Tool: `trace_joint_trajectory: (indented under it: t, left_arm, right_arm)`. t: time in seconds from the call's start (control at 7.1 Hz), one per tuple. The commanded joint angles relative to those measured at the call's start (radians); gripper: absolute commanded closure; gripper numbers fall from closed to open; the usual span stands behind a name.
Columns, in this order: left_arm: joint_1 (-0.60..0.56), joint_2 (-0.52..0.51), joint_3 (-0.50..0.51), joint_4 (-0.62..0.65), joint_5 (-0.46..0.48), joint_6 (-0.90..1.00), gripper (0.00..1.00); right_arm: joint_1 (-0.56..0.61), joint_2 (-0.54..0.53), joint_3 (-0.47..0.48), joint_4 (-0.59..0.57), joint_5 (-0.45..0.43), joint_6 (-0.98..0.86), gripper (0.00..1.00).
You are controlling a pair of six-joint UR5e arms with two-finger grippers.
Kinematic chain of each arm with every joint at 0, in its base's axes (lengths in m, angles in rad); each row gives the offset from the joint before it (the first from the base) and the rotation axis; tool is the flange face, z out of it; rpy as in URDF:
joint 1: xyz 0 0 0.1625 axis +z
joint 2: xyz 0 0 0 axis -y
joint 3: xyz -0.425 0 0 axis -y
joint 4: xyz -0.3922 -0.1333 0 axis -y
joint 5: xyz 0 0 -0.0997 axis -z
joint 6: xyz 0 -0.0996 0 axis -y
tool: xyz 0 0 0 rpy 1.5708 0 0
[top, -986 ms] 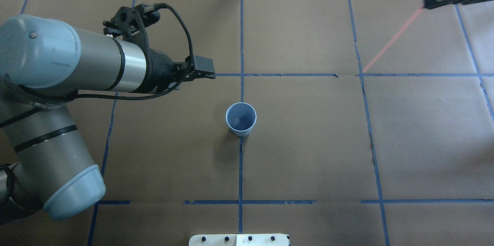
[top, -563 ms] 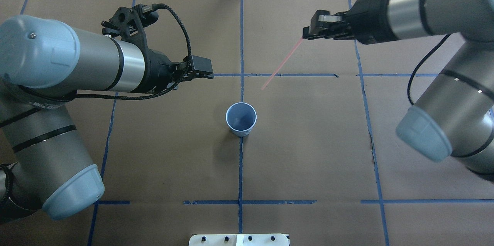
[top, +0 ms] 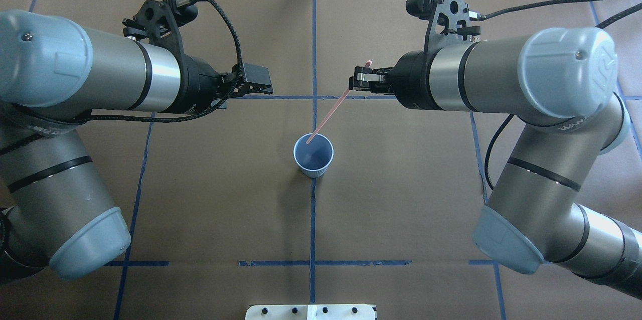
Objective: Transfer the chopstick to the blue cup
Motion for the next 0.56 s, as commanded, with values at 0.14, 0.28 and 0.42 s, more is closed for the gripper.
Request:
trace_joint_trajectory:
  t: [0.14, 0.28, 0.42]
  left_arm:
    - [-0.14, 0.007, 0.016, 0.005, -0.012, 0.099, 0.0]
    - [-0.195, 0.009, 0.047, 0.006, -0.018, 0.171, 0.0]
    - [-0.231, 0.009, 0.085, 0.0, -0.065, 0.181, 0.0]
  right_arm:
    - [-0.111, -0.001, -0.056, -0.003, -0.102, -0.002, 1.0]
    - [-0.132, 0.006, -0.088, -0.003, -0.121, -0.002, 1.0]
    - [-0.14, 0.006, -0.096, -0.004, -0.121, -0.002, 0.87]
